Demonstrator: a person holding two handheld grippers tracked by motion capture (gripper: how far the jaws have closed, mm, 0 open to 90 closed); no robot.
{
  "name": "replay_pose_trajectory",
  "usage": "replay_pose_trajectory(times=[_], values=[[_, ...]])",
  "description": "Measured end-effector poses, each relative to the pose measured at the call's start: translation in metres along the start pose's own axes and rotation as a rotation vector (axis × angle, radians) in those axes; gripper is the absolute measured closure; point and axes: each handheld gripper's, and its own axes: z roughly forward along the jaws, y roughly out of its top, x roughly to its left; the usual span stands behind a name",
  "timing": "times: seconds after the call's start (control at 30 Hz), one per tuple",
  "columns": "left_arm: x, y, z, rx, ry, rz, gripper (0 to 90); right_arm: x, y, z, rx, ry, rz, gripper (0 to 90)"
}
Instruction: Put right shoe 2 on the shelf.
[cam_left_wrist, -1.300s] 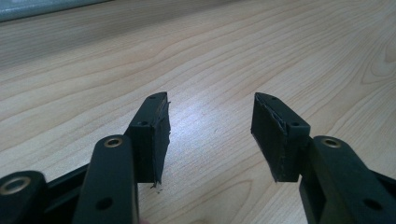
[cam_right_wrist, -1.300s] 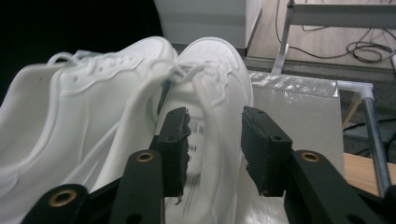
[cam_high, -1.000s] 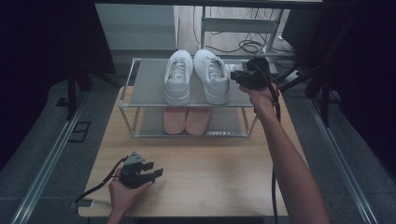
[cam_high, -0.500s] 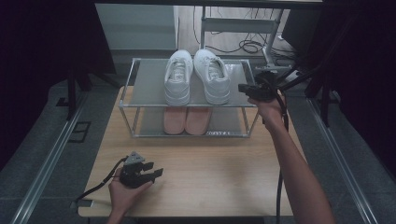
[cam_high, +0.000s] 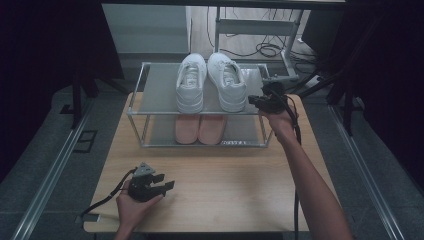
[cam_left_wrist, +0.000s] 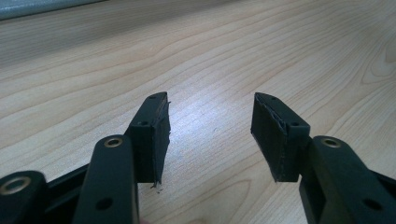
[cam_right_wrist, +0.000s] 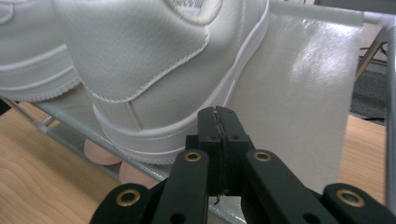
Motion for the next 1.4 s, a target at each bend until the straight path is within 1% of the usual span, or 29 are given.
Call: replay_pose_trajectory(times=[0.13, 0.2, 0.33, 0.4, 0.6, 0.7, 0.8, 0.87, 0.97, 1.03, 1.13, 1.2, 1.3, 1.4], values=[[0.0, 0.0, 0.0, 0.002, 0.001, -0.004, 47.4, 0.003, -0.002, 0.006, 0.013, 0.003, -0.006, 90.0], [0.0, 0.0, -0.001, -0.002, 0.0, -0.003, 47.3, 0.006, -0.001, 0.005, 0.011, -0.012, -0.021, 90.0], [0.0, 0.0, -0.001, -0.001, -0.002, -0.001, 47.3, 0.009, 0.0, 0.004, 0.011, -0.014, -0.031, 90.0], [0.0, 0.0, -0.001, -0.002, -0.003, -0.001, 47.3, 0.01, 0.0, 0.003, 0.004, -0.009, -0.025, 90.0], [0.0, 0.0, -0.001, -0.003, -0.004, -0.003, 47.3, 0.013, 0.002, 0.003, -0.002, -0.012, -0.025, 90.0], [0.0, 0.0, -0.001, 0.001, -0.003, 0.0, 47.3, 0.014, 0.002, 0.003, -0.003, 0.001, -0.019, 90.0], [0.0, 0.0, 0.0, 0.002, -0.003, 0.001, 47.3, 0.016, 0.002, 0.004, -0.008, -0.002, -0.023, 90.0], [0.0, 0.0, 0.0, 0.002, -0.002, 0.001, 47.3, 0.017, 0.002, 0.004, -0.007, 0.01, -0.018, 90.0], [0.0, 0.001, -0.001, 0.001, -0.003, 0.001, 47.4, 0.019, 0.002, 0.004, -0.013, 0.01, -0.014, 90.0], [0.0, 0.001, -0.001, 0.001, -0.003, 0.0, 47.4, 0.02, 0.002, 0.004, -0.017, 0.032, -0.004, 90.0], [0.0, 0.001, -0.001, 0.0, -0.006, -0.002, 47.3, 0.025, 0.004, 0.003, -0.034, 0.031, -0.011, 90.0], [0.0, 0.001, -0.001, -0.002, -0.005, -0.003, 47.3, 0.028, 0.004, 0.004, -0.031, 0.056, -0.007, 90.0], [0.0, 0.001, -0.001, -0.001, -0.004, -0.002, 47.4, 0.034, 0.005, 0.006, -0.035, 0.068, -0.015, 90.0], [0.0, 0.001, -0.001, -0.004, -0.004, -0.004, 47.3, 0.039, 0.006, 0.009, -0.037, 0.091, -0.016, 90.0]])
